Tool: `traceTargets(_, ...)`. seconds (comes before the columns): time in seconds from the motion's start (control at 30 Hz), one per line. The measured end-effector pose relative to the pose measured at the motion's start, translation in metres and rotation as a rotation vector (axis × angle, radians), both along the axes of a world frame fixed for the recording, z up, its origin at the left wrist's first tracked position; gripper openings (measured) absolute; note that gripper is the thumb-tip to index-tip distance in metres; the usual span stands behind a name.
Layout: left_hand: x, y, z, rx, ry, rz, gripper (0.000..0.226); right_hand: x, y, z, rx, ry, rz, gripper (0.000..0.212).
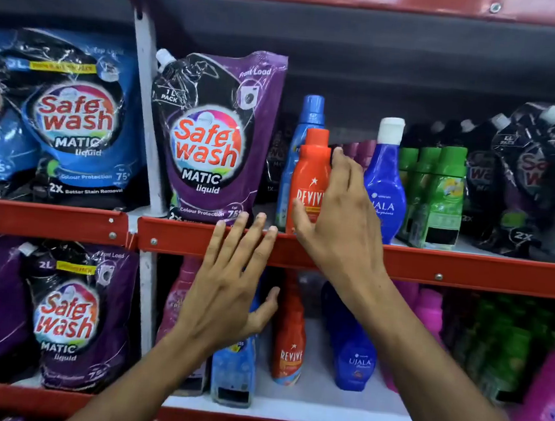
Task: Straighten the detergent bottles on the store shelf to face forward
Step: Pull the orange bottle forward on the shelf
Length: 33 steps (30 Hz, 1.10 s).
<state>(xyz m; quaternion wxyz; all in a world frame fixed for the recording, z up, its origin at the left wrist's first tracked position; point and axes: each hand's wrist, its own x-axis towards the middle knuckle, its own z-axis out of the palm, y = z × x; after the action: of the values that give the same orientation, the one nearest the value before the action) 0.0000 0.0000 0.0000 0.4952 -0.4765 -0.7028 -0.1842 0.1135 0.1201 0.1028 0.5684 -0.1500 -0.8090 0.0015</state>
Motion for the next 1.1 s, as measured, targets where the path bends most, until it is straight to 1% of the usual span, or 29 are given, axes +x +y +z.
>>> traceTargets(0.07, -0.002, 0.001, -0.001, -0.006, 0.015, 0.008, 0.086, -0.01, 0.0, 0.003, -0.062, 0.021, -0.036, 0.09)
traceTargets(0.17, -0.007, 0.006, -0.006, 0.014, 0.028, 0.006, 0.086, -0.021, 0.0, 0.004, -0.131, -0.018, -0.132, 0.098)
traceTargets(0.23, -0.008, 0.008, -0.007, 0.024, 0.029, 0.007, 0.086, -0.026, 0.002, 0.004, -0.149, -0.006, -0.155, 0.097)
traceTargets(0.37, -0.009, 0.01, -0.008, 0.056, 0.04, 0.012, 0.086, -0.027, 0.004, 0.008, -0.168, 0.073, -0.094, 0.091)
traceTargets(0.43, -0.009, 0.012, -0.009, 0.064, 0.042, 0.01, 0.086, -0.023, 0.003, 0.007, -0.161, 0.152, -0.046, 0.09)
traceTargets(0.53, -0.01, 0.014, -0.01, 0.084, 0.044, 0.019, 0.087, -0.007, 0.0, 0.009, -0.125, 0.326, 0.021, 0.092)
traceTargets(0.6, -0.01, 0.015, -0.011, 0.106, 0.042, 0.011, 0.085, 0.011, -0.003, 0.01, -0.06, 0.443, 0.055, 0.09)
traceTargets(0.67, -0.01, 0.017, -0.011, 0.137, 0.046, -0.006, 0.083, 0.033, -0.008, 0.004, 0.012, 0.5, 0.089, 0.084)
traceTargets(0.73, -0.011, 0.019, -0.011, 0.159, 0.056, -0.004, 0.082, 0.054, -0.01, -0.013, 0.039, 0.459, 0.13, 0.079)
traceTargets(0.8, -0.012, 0.021, -0.011, 0.169, 0.071, 0.004, 0.084, 0.07, -0.01, -0.042, 0.004, 0.361, 0.18, 0.076)
traceTargets(0.97, -0.011, 0.025, -0.01, 0.184, 0.074, 0.037, 0.09, 0.069, -0.001, -0.133, -0.254, 0.076, 0.264, 0.078)
traceTargets(1.1, -0.007, 0.027, -0.009, 0.181, 0.063, 0.074, 0.089, 0.042, 0.013, -0.193, -0.446, -0.071, 0.231, 0.077)
